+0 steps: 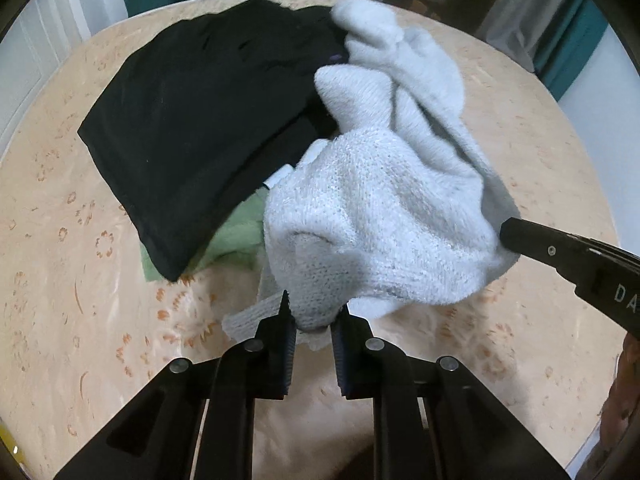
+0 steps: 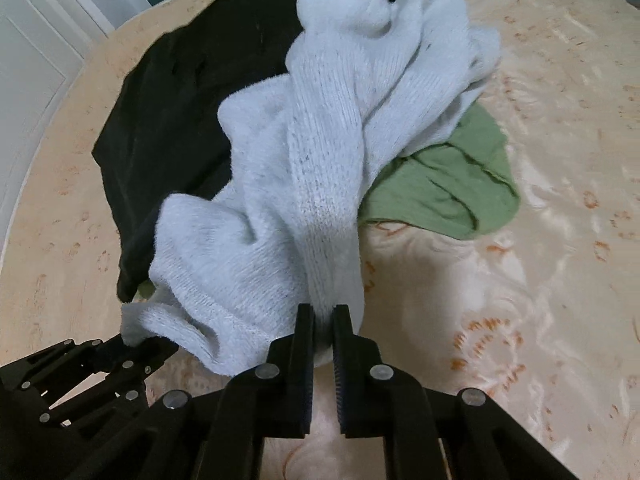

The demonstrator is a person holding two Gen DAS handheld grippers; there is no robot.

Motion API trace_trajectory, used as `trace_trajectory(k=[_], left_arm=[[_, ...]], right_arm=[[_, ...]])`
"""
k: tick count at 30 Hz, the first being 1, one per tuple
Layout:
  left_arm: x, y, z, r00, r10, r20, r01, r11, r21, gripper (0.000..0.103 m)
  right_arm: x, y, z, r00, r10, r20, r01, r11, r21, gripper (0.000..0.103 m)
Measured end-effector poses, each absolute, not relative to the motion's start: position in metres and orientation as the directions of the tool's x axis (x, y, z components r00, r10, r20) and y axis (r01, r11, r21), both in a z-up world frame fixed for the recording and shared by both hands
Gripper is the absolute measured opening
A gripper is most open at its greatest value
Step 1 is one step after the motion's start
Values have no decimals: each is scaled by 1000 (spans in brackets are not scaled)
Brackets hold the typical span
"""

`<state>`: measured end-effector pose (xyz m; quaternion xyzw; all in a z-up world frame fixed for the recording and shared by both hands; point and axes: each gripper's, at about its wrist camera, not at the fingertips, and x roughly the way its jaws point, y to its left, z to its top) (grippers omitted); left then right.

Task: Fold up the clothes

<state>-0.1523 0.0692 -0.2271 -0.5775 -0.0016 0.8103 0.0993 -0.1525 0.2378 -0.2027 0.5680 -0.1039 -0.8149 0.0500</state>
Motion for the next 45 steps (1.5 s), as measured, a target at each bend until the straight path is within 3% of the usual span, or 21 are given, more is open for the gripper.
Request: trace_trajectory(k=[4,6,19,20,23,28,32,43,45], left_arm=[[-129,80,-211,-328,175,-928,-175,-977,-122,16],[-113,81,-206,-333,178,-926,-179,-976,-123,16],[-44,56,-178,-365,196,-910,-139,-978,-155,10],[-43,54,-177,-369,199,-908,-134,-978,-160,10],[-40,50,-174,-378,211,-901,-127,-976,-176,10],[-37,48,-169,-391,239,-889,-130,-970,-204,10],[-31,51,-164,-398,257,-881,-150,-965,-213,10],[-27,51,-160,-397,284,-873,-188,-956,-226,10],[-27,51,-159,-399,285,-872,-192,-955,-224,10]], right_arm=[[-131,246,-184,-377,-189,-907,-36,-975,218,6],[-118,250,-175,-385,-183,-905,-34,-977,212,0],[-45,261,-171,-377,-169,-911,-14,-982,188,3],[-45,261,-168,-381,-181,-907,-14,-979,201,8],[-51,262,-162,-394,-243,-886,-15,-963,271,37],[-64,249,-160,-376,-331,-865,10,-935,354,47],[-72,228,-167,-338,-400,-852,26,-909,416,66],[-103,202,-207,-250,-483,-839,-105,-848,519,65],[-110,201,-210,-252,-471,-845,-122,-851,510,46]])
